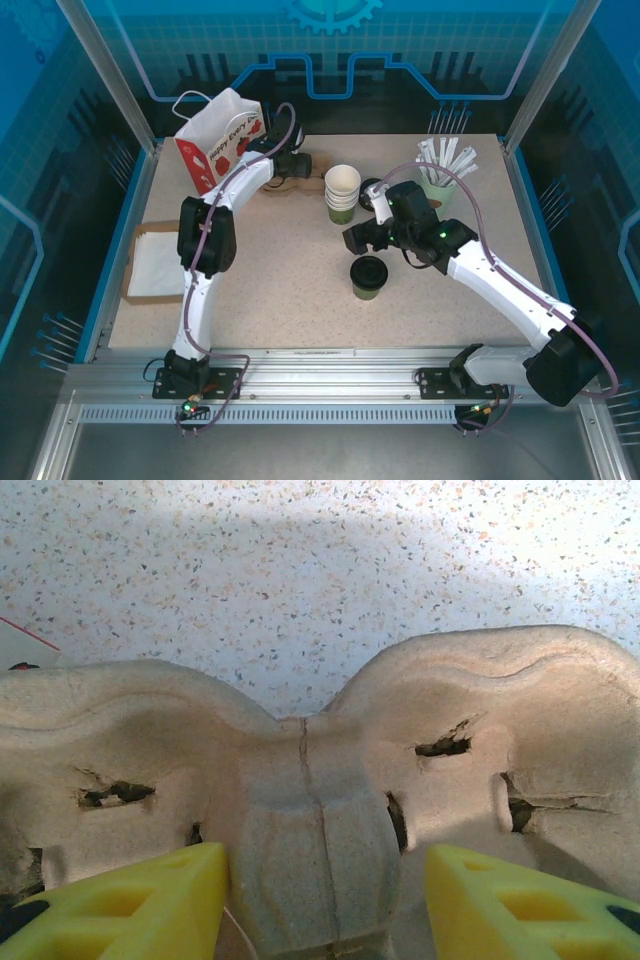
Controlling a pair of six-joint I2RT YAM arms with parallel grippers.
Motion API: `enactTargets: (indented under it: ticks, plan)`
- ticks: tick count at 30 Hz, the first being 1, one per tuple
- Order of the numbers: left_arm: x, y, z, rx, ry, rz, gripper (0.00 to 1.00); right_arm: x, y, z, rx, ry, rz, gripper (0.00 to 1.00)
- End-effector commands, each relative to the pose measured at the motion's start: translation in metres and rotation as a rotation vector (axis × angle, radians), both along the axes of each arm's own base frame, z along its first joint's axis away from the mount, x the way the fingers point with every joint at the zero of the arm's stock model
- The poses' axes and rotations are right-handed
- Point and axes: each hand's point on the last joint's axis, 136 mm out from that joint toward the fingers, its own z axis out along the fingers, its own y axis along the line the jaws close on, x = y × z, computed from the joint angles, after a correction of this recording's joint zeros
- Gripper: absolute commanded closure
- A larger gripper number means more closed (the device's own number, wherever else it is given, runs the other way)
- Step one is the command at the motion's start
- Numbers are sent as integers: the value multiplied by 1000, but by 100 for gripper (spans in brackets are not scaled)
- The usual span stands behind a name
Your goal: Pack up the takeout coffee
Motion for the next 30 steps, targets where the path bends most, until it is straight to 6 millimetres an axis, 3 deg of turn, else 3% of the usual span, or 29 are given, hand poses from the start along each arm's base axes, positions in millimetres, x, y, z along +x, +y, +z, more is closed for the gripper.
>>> enactTargets:
  ticks: [1, 13, 30]
  plan:
    - [0, -4, -3, 29, 13, -14, 44, -5, 2, -4, -10, 8, 14, 5]
    - [0, -2, -8, 53, 21, -17, 49, -7, 1, -8, -13, 15, 13, 5]
    - [-1, 2, 31, 55, -46, -5, 51, -7, 4, -11, -6, 25, 16, 5]
